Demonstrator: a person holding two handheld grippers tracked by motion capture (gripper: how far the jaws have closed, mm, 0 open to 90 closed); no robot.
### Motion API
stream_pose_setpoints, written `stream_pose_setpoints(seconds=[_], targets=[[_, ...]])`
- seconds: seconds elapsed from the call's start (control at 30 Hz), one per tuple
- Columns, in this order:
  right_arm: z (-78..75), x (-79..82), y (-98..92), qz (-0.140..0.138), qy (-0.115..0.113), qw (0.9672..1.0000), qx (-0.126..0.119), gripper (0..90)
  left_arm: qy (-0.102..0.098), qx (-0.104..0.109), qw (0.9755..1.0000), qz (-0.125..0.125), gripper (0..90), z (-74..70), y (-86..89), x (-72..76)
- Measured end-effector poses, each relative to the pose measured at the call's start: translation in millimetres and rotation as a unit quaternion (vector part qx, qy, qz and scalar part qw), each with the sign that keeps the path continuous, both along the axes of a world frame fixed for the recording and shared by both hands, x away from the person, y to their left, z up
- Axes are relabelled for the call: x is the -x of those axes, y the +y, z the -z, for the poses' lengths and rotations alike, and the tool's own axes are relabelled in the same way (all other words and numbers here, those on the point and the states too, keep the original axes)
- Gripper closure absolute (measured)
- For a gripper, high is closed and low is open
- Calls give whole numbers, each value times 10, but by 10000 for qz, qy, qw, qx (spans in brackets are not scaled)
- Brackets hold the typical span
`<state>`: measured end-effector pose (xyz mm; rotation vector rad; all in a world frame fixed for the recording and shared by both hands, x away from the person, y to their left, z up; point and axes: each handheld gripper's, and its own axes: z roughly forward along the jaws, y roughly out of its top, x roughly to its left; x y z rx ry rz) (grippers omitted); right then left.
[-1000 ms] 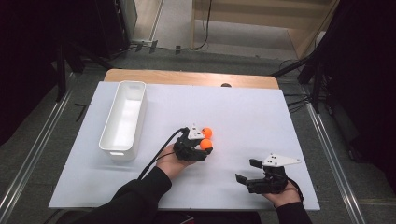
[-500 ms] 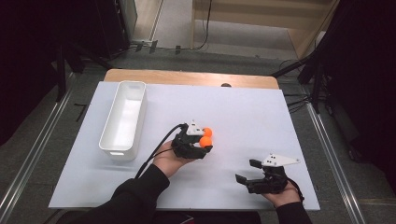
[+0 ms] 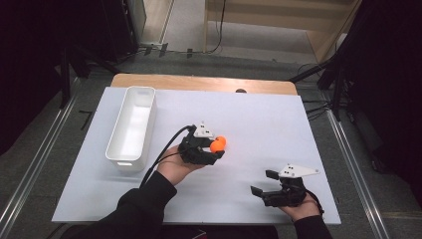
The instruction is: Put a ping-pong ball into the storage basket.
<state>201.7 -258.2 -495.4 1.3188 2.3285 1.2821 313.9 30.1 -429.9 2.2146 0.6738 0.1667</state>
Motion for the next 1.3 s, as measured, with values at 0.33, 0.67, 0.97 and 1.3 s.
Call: stream_pose_setpoints(seconds=[0.33, 0.67, 0.97, 1.3], targets=[[-1, 0, -1, -17, -3, 10000, -4, 125, 25, -15, 10000, 12, 503, -30, 21, -7], [0, 0, -1, -19, -1, 10000, -2, 125, 22, -23, 10000, -67, 503, -37, 68, -37], [0, -1, 1, -31, 3, 10000, 16, 125, -26, -97, 9998, -174, 503, -49, 136, -76], [-1, -1, 2, -25, 1, 10000, 19, 125, -52, -127, 9994, -310, 503, -72, 228, -126]])
